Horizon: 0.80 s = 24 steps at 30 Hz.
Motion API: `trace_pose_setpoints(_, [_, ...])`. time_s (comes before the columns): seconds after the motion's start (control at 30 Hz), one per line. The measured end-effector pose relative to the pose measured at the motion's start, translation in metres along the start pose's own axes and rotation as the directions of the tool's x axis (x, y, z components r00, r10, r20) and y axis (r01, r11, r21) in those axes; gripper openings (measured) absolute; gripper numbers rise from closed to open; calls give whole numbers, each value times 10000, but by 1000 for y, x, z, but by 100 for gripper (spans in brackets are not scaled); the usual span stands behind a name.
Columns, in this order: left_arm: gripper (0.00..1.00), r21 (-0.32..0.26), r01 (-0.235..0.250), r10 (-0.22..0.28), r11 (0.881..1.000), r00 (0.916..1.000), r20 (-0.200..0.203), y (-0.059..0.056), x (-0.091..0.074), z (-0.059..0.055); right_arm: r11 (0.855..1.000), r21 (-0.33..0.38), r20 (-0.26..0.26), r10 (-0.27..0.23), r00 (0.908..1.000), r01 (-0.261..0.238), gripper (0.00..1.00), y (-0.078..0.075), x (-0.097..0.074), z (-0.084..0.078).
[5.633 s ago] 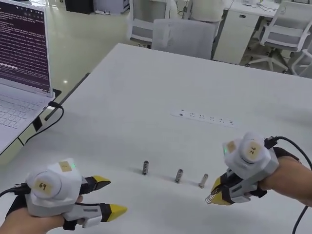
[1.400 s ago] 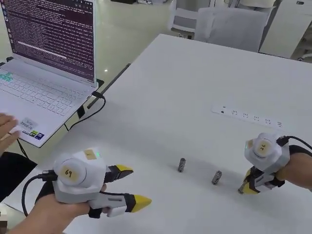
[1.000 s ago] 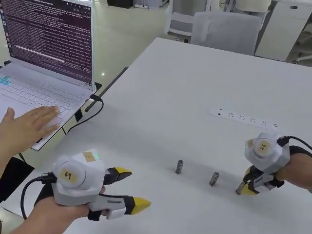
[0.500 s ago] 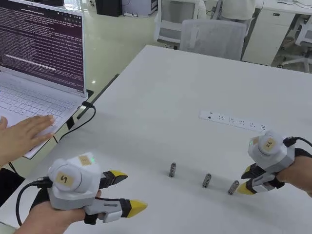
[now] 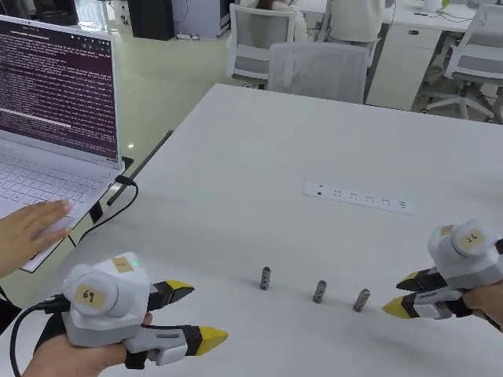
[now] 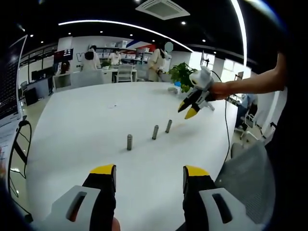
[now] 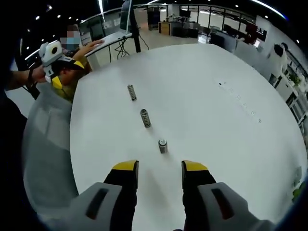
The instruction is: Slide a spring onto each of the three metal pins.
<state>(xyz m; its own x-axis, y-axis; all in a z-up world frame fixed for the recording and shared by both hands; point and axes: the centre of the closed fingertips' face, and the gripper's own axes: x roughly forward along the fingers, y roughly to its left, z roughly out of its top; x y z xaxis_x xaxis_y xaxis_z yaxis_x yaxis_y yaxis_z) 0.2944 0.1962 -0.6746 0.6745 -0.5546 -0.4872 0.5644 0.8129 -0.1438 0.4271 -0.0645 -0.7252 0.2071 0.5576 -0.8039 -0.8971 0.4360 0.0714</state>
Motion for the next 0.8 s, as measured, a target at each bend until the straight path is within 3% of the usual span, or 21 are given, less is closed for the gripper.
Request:
trace_pose_setpoints(0.23, [51,-56,-24,24,10000,10000,15,2,-3,0,9949,985,850,-292,9960,208,38,8,-15,-9])
trace_pose_setpoints(0.43, [51,-84,-44,44,10000,10000,33,4,-2,0,9843,1740,1816,-625,9814,305,40,16,-32,-7])
trace_pose_setpoints(0.8, [52,-152,-33,34,9999,10000,69,1,-2,1,9658,2581,2645,-964,9596,259,48,44,-48,-16])
